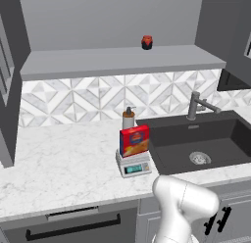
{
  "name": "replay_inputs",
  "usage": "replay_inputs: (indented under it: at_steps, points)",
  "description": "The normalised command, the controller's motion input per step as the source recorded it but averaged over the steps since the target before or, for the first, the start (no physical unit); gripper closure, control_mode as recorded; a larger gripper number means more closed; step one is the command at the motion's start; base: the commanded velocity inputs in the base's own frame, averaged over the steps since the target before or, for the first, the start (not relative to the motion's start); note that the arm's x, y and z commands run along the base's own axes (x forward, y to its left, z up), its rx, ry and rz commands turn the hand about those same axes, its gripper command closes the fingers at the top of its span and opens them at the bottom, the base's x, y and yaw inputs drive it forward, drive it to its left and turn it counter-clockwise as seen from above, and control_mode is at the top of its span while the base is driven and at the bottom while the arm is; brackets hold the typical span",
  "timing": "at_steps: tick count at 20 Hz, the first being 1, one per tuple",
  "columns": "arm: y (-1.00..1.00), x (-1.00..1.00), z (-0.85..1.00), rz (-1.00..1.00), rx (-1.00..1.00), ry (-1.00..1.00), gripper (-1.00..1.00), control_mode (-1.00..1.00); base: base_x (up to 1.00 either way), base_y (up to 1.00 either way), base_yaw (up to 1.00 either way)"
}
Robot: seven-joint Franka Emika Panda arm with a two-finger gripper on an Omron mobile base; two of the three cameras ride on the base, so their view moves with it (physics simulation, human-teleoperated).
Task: Pick the boxed food and place it on the digital scale for weighing, and close the cabinet.
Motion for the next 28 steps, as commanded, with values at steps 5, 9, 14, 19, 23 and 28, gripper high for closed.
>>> replay_inputs:
  at_steps: [5,9,14,19,23,28]
  points:
    - [-0.54,0.32,-0.14,-0.02,0.05,-0.01,-1.0,-1.0,0.0,0.0,0.0]
    - [-0.57,0.0,-0.28,0.0,0.04,-0.12,-1.0,-1.0,0.0,0.0,0.0]
    - [-0.7,0.27,0.0,0.03,0.12,-0.03,-1.0,-1.0,0.0,0.0,0.0]
    - [-0.84,0.4,0.0,0.07,0.16,0.0,-1.0,-1.0,0.0,0.0,0.0]
    - [-0.67,0.23,0.18,0.09,0.12,-0.05,-1.0,-1.0,0.0,0.0,0.0]
    - [-0.22,0.0,0.63,0.12,0.04,-0.21,-1.0,-1.0,0.0,0.0,0.0]
